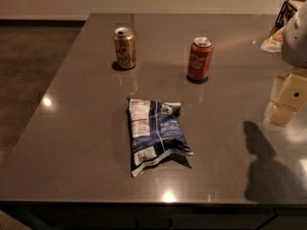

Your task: Move blue chip bag near coke can

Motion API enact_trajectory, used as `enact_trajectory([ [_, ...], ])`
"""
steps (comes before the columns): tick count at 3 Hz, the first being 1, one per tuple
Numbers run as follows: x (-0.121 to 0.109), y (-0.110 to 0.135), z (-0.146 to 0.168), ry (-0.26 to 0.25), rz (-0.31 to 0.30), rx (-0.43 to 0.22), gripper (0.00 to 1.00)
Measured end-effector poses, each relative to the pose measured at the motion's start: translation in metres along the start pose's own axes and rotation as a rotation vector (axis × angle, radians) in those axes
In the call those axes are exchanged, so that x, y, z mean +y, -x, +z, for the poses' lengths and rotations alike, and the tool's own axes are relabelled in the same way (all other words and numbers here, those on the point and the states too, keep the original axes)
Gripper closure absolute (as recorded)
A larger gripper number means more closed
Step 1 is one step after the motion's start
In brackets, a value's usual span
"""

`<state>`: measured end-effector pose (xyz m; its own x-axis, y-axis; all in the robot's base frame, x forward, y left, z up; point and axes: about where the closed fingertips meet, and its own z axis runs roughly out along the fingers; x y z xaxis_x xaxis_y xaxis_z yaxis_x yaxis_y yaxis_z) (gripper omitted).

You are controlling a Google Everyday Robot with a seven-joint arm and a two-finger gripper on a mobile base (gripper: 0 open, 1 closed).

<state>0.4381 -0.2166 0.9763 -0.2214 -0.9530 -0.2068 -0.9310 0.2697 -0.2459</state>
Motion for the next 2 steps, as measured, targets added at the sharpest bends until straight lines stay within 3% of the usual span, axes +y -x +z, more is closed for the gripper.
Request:
enact_trajectory([
  [1,0.0,0.0,0.0,0.0,0.0,0.0,0.0],
  [2,0.011,0.017,0.002,0.061,0.034,-0.028,0.0],
])
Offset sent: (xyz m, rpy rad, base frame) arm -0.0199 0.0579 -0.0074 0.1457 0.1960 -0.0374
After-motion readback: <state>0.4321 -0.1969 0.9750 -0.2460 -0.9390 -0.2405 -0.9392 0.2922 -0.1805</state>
